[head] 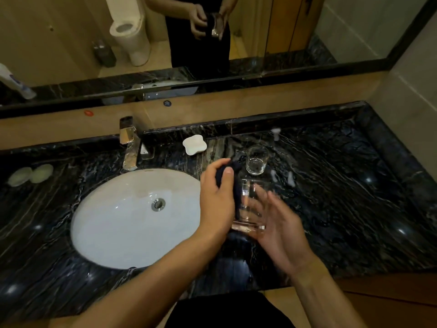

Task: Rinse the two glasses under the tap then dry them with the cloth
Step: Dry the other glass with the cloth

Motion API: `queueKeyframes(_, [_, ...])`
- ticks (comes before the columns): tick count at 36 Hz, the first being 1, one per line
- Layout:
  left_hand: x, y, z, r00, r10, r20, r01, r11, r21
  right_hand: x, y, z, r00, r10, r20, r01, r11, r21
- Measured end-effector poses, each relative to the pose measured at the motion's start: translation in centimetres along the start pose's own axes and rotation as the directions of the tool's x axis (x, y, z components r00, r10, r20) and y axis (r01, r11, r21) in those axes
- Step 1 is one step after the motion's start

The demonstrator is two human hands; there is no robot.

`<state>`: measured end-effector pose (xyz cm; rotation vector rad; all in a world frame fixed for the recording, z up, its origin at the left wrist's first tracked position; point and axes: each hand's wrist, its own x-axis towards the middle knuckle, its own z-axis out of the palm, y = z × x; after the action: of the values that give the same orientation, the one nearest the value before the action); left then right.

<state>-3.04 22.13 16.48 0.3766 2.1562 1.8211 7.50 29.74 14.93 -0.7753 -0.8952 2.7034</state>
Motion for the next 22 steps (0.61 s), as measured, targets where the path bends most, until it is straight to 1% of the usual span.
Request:
queueKeyframes(2, [-0.4, 0.0, 0.3, 0.996, 0.084, 0.004, -0.084, 0.992, 0.097, 0.3, 0.3, 0.4, 0.999, -0.030, -0.019, 0.029, 0.996, -0.086])
queueKeyframes(4, [-1.5, 0.2, 0.6, 0.979, 0.205, 0.017, -0.205, 0.964, 0.167, 0.4, 0.8, 0.8, 0.990, -0.129, -0.062, 0.116, 0.976, -0.184])
queueKeyframes(5, [-2.1, 0.2, 0.8, 0.966, 0.256, 0.025, -0.256, 0.948, 0.190, 0.5, 1.1, 0.7, 0.976, -0.189, -0.103, 0.167, 0.966, -0.197])
queueKeyframes(7, [-3.0, 0.0, 0.8, 0.944, 0.327, 0.042, -0.328, 0.920, 0.215, 0.6, 1.4, 0.4, 0.955, -0.248, -0.163, 0.225, 0.963, -0.145])
queueKeyframes(9, [-3.8, -0.6, 0.6, 0.926, 0.373, 0.064, -0.378, 0.897, 0.229, 0.7, 1.2, 0.2, 0.952, -0.208, -0.224, 0.198, 0.978, -0.069])
queueKeyframes(10, [-4.4, -1.0, 0.5, 0.912, 0.402, 0.086, -0.411, 0.881, 0.234, 0.5, 0.9, 0.3, 0.960, -0.172, -0.222, 0.173, 0.985, -0.015])
queueKeyframes(12, [-5.6, -2.0, 0.2, 0.864, 0.483, 0.142, -0.504, 0.832, 0.232, 0.2, 0.5, 0.3, 0.981, -0.081, -0.178, 0.099, 0.990, 0.098])
queueKeyframes(13, [-6.1, -2.6, 0.0, 0.827, 0.534, 0.175, -0.562, 0.795, 0.230, 0.0, 0.2, 0.3, 0.988, -0.057, -0.142, 0.077, 0.988, 0.134])
queueKeyframes(14, [-6.5, -3.1, -0.2, 0.779, 0.592, 0.208, -0.627, 0.742, 0.236, -0.1, 0.1, 0.3, 0.993, -0.050, -0.109, 0.066, 0.986, 0.151])
queueKeyframes(16, [-6.7, -3.7, -0.7, 0.684, 0.681, 0.262, -0.729, 0.635, 0.255, -0.3, 0.1, 0.3, 0.995, -0.045, -0.086, 0.057, 0.988, 0.141])
queueKeyframes(17, [-6.6, -3.8, -0.9, 0.664, 0.699, 0.266, -0.747, 0.613, 0.257, -0.4, 0.2, 0.3, 0.996, -0.029, -0.080, 0.039, 0.990, 0.133])
queueKeyframes(18, [-6.4, -3.6, -1.0, 0.668, 0.700, 0.252, -0.744, 0.618, 0.252, -0.5, 0.4, 0.4, 0.998, -0.006, -0.063, 0.014, 0.992, 0.128])
queueKeyframes(19, [-6.2, -3.2, -1.0, 0.686, 0.691, 0.227, -0.727, 0.643, 0.241, -0.5, 0.5, 0.5, 0.999, 0.022, -0.038, -0.017, 0.992, 0.126])
queueKeyframes(22, [-5.4, -1.6, -0.5, 0.771, 0.626, 0.120, -0.636, 0.745, 0.200, -0.4, 0.5, 0.5, 0.999, 0.038, -0.014, -0.036, 0.989, 0.140])
